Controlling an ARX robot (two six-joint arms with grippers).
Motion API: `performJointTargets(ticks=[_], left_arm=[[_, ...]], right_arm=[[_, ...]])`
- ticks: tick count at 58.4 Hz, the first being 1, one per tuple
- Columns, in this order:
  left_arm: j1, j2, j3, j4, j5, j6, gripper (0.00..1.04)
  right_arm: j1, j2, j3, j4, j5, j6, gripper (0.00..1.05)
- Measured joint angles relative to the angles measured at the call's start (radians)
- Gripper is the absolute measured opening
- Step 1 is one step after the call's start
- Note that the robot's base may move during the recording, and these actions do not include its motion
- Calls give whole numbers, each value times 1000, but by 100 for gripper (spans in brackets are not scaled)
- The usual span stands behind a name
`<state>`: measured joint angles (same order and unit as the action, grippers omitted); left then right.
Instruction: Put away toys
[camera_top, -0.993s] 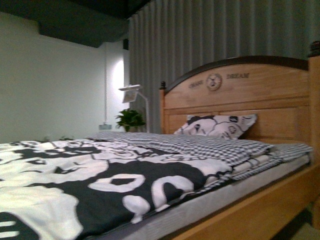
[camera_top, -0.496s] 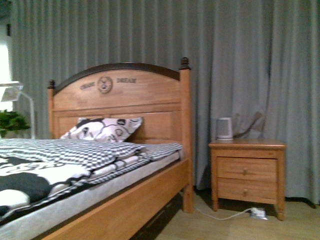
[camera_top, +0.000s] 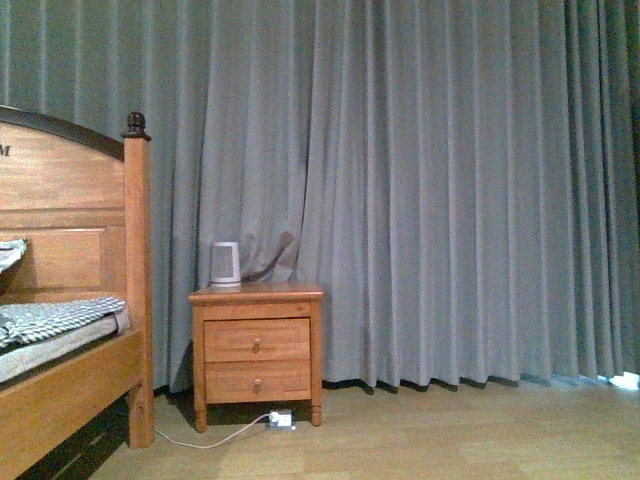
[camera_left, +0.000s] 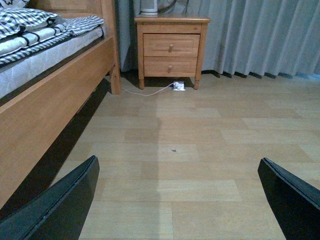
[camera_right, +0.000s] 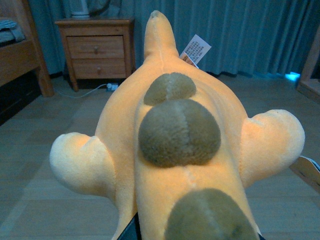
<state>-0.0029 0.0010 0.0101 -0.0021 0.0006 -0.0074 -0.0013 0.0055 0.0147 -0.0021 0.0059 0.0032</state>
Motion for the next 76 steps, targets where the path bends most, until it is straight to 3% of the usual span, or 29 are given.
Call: performJointTargets(ticks=[76], left_arm=[[0, 0, 0, 0, -1, 0, 98]], right_arm=[[0, 0, 0, 0, -9, 0, 8]])
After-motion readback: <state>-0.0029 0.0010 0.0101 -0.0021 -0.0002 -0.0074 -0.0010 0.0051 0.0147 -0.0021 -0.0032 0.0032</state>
